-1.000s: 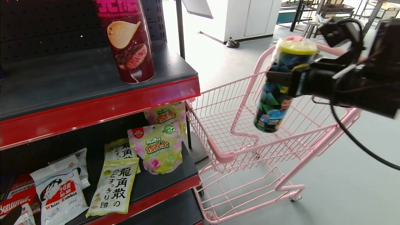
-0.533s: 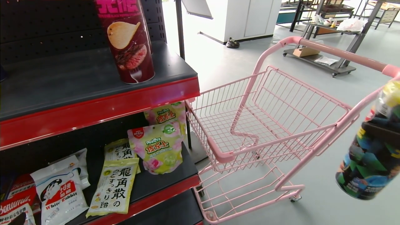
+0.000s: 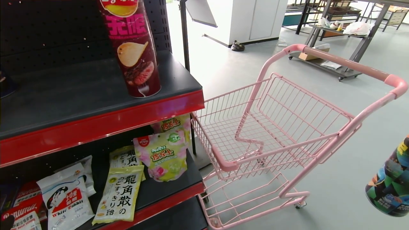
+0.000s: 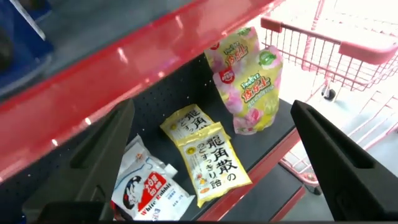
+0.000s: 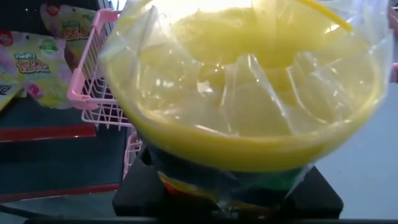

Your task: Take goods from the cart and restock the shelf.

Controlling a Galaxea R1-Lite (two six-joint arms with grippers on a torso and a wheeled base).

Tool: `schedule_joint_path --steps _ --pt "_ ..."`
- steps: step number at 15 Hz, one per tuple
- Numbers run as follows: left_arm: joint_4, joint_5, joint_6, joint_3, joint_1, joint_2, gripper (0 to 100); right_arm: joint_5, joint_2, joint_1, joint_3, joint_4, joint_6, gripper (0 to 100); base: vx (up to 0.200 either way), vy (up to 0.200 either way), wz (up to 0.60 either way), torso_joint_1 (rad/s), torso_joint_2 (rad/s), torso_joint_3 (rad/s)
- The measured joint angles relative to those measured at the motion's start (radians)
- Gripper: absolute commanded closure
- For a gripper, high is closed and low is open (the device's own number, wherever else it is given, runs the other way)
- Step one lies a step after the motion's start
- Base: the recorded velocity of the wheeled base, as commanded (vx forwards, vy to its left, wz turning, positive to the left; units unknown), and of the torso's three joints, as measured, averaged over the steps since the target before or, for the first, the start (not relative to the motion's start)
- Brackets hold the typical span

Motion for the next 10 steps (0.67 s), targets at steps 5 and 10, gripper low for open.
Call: schedule_joint_path --steps 5,10 --pt "0.001 0.0 0.002 -0.013 0.0 -0.001 0 0.0 -0.006 -0.001 0.006 0.0 0.0 100 0.0 0.0 0.0 0.12 -0.49 -0.374" --pt "0.02 0.006 0.009 -0.054 0.0 0.037 0 0.0 0.014 0.0 -0.008 -0.003 0.0 100 0.0 0.0 0.0 0.17 -0.54 -0.374"
